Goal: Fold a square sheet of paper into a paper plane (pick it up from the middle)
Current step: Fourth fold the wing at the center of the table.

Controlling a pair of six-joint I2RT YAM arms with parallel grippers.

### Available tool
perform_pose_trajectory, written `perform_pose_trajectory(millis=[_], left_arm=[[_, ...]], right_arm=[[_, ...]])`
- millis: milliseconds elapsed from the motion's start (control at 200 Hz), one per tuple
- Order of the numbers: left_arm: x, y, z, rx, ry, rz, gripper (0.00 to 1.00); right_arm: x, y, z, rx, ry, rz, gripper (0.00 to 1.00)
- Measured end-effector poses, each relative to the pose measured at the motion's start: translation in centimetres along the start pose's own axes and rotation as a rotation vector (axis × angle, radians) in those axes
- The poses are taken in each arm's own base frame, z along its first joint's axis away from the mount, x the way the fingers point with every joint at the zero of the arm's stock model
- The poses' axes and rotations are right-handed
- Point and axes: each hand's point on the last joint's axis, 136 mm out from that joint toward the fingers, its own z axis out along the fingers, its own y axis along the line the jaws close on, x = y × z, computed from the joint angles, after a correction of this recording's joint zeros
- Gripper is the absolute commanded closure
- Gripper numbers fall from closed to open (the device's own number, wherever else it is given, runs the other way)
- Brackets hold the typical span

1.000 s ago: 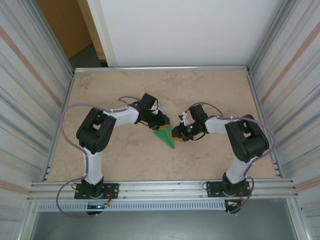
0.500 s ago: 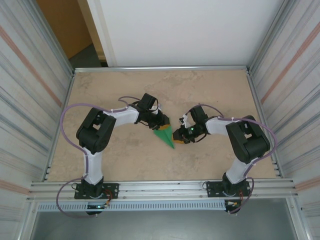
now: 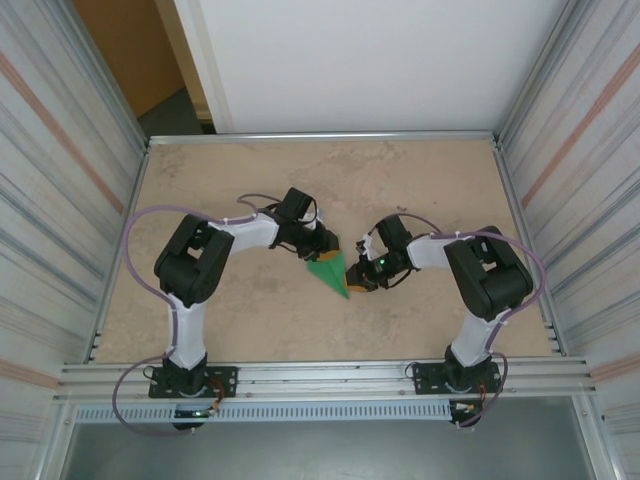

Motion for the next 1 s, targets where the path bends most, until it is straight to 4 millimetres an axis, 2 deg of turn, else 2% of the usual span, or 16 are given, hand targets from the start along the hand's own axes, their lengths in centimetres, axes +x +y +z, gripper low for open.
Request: perform_pose_trajectory(millis=[205, 396, 466, 571, 682, 762, 892, 997], left_arm=[[0.1, 0.4, 0.2, -0.008, 0.007, -0.008, 0.75], [0.1, 0.5, 0.3, -0.010, 0.009, -0.011, 0.75], [0.1, 0.5, 0.3, -0.011, 0.010, -0.011, 0.75], [0.1, 0.4, 0.3, -0.009, 0.009, -0.010, 0.75], [0.0, 0.3, 0.3, -0.007, 0.007, -0.007, 0.75], [-0.1, 0.2, 0.3, -0.006, 0.006, -0.006, 0.75], [-0.1, 0.2, 0.3, -0.006, 0.006, -0.006, 0.75], [-0.1, 0.2, 0.3, -0.006, 0.006, -0.007, 0.75]], right_arm=[[0.1, -0.1, 0.1, 0.002, 0.004, 0.004, 0.86], [0.0, 0.1, 0.0, -0.003, 0.001, -0.002, 0.76], [-0.1, 0.2, -0.4, 0.008, -0.016, -0.008, 0.72], [-0.4, 0.3, -2.1, 0.030, -0.082, -0.015, 0.68], [-1.0, 1.4, -4.1, 0.042, -0.158, -0.053, 0.72], [-1.3, 2.3, -4.6, 0.037, -0.179, -0.080, 0.76], [-1.0, 3.8, -3.7, 0.035, -0.149, -0.123, 0.84], [-0.8, 4.5, -2.5, 0.033, -0.116, -0.147, 0.86]])
